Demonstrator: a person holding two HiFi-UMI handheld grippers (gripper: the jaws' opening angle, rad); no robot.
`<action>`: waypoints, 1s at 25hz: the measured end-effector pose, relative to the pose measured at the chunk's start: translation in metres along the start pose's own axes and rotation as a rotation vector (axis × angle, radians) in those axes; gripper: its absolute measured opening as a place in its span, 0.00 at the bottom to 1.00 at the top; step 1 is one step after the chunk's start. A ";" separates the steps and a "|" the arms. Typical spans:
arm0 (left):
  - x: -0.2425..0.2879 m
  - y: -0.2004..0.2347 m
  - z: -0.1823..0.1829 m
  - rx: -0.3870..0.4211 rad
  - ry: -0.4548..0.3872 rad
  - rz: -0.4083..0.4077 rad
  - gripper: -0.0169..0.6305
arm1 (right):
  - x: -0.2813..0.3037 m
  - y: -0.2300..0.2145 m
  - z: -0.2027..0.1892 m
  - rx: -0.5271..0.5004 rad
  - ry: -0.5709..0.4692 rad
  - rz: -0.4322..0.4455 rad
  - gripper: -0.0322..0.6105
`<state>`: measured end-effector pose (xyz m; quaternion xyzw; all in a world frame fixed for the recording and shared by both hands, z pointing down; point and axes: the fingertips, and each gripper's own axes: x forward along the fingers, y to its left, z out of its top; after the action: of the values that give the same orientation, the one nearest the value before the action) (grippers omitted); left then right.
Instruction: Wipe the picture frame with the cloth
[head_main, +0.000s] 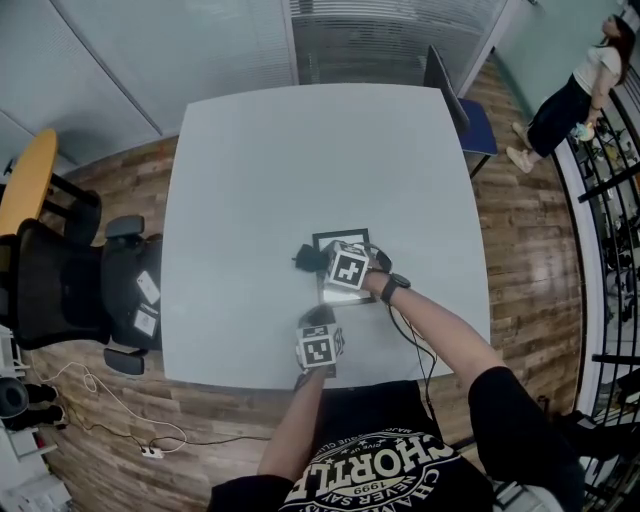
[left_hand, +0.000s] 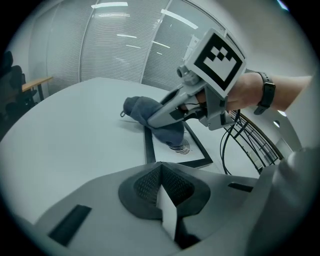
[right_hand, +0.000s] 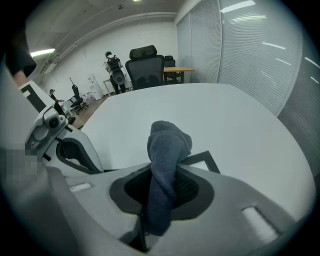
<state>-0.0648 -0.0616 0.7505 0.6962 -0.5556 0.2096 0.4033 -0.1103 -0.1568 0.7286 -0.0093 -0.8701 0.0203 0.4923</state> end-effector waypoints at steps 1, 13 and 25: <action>0.000 0.001 0.000 0.001 -0.001 0.000 0.02 | -0.003 -0.002 -0.008 0.005 0.015 -0.011 0.18; -0.005 -0.005 0.000 0.052 0.032 0.036 0.02 | -0.050 -0.015 -0.090 0.155 0.026 -0.122 0.18; -0.007 -0.006 0.000 0.027 0.027 0.015 0.02 | -0.066 -0.026 -0.161 0.452 0.040 -0.237 0.18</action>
<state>-0.0609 -0.0564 0.7433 0.6944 -0.5525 0.2297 0.3997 0.0617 -0.1811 0.7560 0.2029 -0.8286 0.1563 0.4978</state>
